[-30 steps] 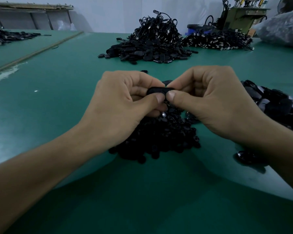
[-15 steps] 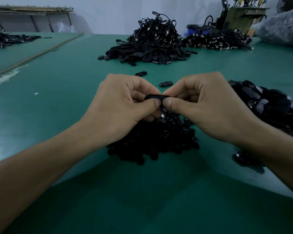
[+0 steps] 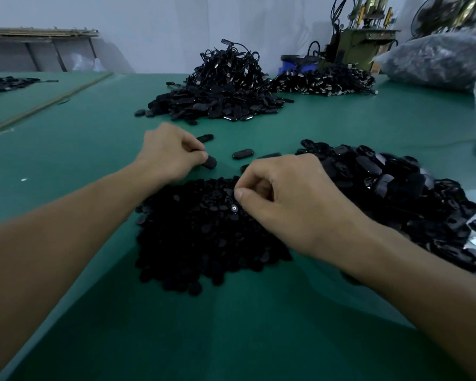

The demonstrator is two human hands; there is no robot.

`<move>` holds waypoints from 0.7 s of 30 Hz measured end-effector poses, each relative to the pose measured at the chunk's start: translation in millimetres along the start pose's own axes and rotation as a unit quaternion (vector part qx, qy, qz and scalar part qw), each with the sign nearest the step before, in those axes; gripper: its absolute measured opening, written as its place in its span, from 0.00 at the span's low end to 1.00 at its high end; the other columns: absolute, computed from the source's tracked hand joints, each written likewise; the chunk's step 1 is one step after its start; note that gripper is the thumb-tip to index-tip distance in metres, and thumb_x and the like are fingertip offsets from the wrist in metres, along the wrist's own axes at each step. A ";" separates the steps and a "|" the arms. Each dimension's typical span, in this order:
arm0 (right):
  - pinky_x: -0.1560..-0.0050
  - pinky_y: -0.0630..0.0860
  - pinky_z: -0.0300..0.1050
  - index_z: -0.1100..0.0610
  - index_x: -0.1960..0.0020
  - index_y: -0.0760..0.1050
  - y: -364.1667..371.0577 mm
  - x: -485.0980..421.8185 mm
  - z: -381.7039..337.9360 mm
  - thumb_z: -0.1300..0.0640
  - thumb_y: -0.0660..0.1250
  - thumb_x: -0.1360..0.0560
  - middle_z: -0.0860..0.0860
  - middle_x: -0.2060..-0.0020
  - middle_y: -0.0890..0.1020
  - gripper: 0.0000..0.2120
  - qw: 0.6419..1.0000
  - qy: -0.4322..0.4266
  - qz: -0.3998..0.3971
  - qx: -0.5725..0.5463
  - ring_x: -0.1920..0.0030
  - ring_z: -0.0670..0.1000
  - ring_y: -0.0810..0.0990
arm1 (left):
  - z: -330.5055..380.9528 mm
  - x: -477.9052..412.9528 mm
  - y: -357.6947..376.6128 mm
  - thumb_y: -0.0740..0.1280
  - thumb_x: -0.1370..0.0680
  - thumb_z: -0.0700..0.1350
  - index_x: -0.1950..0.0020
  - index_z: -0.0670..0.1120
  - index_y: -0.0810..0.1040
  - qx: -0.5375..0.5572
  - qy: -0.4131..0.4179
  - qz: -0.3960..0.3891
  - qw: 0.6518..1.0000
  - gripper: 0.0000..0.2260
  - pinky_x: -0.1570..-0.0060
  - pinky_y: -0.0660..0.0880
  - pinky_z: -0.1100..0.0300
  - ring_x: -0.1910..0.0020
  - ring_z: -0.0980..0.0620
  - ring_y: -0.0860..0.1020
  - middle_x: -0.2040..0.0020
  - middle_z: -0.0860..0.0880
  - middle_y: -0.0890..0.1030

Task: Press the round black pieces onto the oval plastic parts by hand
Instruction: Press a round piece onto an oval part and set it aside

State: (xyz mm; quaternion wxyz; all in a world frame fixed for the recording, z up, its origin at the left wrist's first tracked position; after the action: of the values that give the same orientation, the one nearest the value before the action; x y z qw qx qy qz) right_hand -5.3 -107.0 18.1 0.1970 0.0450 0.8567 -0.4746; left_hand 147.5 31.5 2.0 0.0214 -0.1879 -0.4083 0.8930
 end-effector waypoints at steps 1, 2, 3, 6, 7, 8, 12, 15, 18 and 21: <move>0.57 0.79 0.45 0.51 0.56 0.82 -1.1 -0.5 2.0 0.53 0.66 0.22 0.44 0.66 0.80 0.07 1.000 0.006 0.000 0.004 0.64 0.44 0.79 | -3.4 -1.0 1.6 0.75 0.24 0.48 0.47 0.49 0.86 -0.018 -0.010 -0.004 1.000 0.08 0.54 0.69 0.70 0.51 0.53 0.80 0.58 0.52 0.81; 0.57 0.80 0.48 0.51 0.56 0.81 -3.5 -1.2 4.5 0.53 0.66 0.22 0.44 0.66 0.80 0.07 1.000 0.015 0.001 0.010 0.63 0.45 0.79 | -4.3 -1.0 1.1 0.74 0.24 0.50 0.45 0.50 0.86 -0.033 -0.014 -0.002 0.999 0.10 0.51 0.71 0.66 0.49 0.50 0.80 0.55 0.50 0.81; 0.56 0.81 0.50 0.51 0.56 0.81 -6.6 -2.6 7.8 0.52 0.66 0.22 0.44 0.65 0.81 0.07 0.999 0.025 0.003 0.023 0.63 0.47 0.80 | -3.8 -0.9 -1.3 0.74 0.24 0.51 0.43 0.50 0.85 -0.047 -0.014 0.007 0.999 0.11 0.47 0.73 0.60 0.46 0.47 0.80 0.51 0.48 0.82; 0.50 0.81 0.51 0.51 0.55 0.80 -24.0 -5.5 23.2 0.53 0.64 0.23 0.47 0.60 0.82 0.07 0.993 0.070 0.017 0.095 0.58 0.51 0.81 | 5.1 9.4 -13.0 0.72 0.23 0.52 0.49 0.56 0.84 -0.022 -0.009 0.040 0.999 0.04 0.46 0.73 0.55 0.47 0.48 0.79 0.47 0.49 0.82; 0.48 0.80 0.52 0.51 0.53 0.80 -31.9 -5.6 28.9 0.54 0.63 0.23 0.49 0.57 0.82 0.08 0.988 0.084 0.026 0.129 0.55 0.52 0.81 | 8.6 15.2 -14.5 0.72 0.23 0.52 0.55 0.58 0.82 -0.003 -0.002 0.042 0.999 0.01 0.48 0.73 0.56 0.49 0.50 0.80 0.51 0.51 0.83; 0.46 0.79 0.53 0.52 0.51 0.81 -39.7 -5.1 35.2 0.55 0.62 0.23 0.52 0.54 0.81 0.08 0.980 0.099 0.033 0.169 0.52 0.54 0.79 | 11.9 22.2 -14.5 0.71 0.23 0.51 0.59 0.58 0.81 0.012 0.004 0.042 0.999 0.06 0.50 0.74 0.56 0.52 0.52 0.81 0.55 0.54 0.84; 0.40 0.70 0.56 0.58 0.41 0.77 -54.5 0.4 68.9 0.56 0.60 0.21 0.60 0.43 0.74 0.13 0.934 0.196 -0.007 0.299 0.41 0.64 0.71 | 22.9 50.4 -4.4 0.72 0.23 0.50 0.64 0.57 0.81 0.051 0.034 0.022 0.998 0.09 0.56 0.77 0.60 0.61 0.62 0.80 0.66 0.60 0.83; 0.41 0.73 0.54 0.59 0.42 0.76 -49.6 3.2 83.1 0.61 0.61 0.23 0.60 0.46 0.77 0.11 0.929 0.225 -0.047 0.290 0.43 0.64 0.73 | 32.0 63.2 -5.9 0.73 0.24 0.48 0.64 0.56 0.81 0.078 0.061 0.035 0.994 0.09 0.66 0.72 0.72 0.66 0.66 0.79 0.68 0.63 0.82; 0.44 0.77 0.57 0.60 0.43 0.76 -49.5 1.4 86.1 0.64 0.62 0.24 0.61 0.48 0.79 0.11 0.937 0.219 -0.033 0.270 0.46 0.63 0.76 | 35.5 69.0 -13.2 0.73 0.23 0.48 0.63 0.54 0.82 0.105 0.067 0.051 0.991 0.08 0.71 0.69 0.75 0.72 0.65 0.76 0.70 0.61 0.81; 0.50 0.80 0.57 0.59 0.43 0.79 -55.2 0.2 86.8 0.67 0.63 0.24 0.61 0.49 0.80 0.12 0.945 0.219 0.003 0.245 0.51 0.64 0.78 | 37.8 78.6 -18.5 0.73 0.24 0.47 0.63 0.54 0.82 0.131 0.074 0.060 0.987 0.09 0.72 0.68 0.75 0.74 0.64 0.75 0.69 0.59 0.81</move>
State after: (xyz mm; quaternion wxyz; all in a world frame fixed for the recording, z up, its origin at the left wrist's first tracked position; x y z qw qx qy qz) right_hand 5.5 -209.3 21.0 -0.0109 0.1974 0.7360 -0.6475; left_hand 59.0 31.6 13.1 0.0221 -0.2738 -0.2732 0.9219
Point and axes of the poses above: each hand's wrist, its own x-axis away from the middle knuckle, its own y-axis out of the palm, z = x × y, the point moved 9 cm from there along -x, towards the middle knuckle
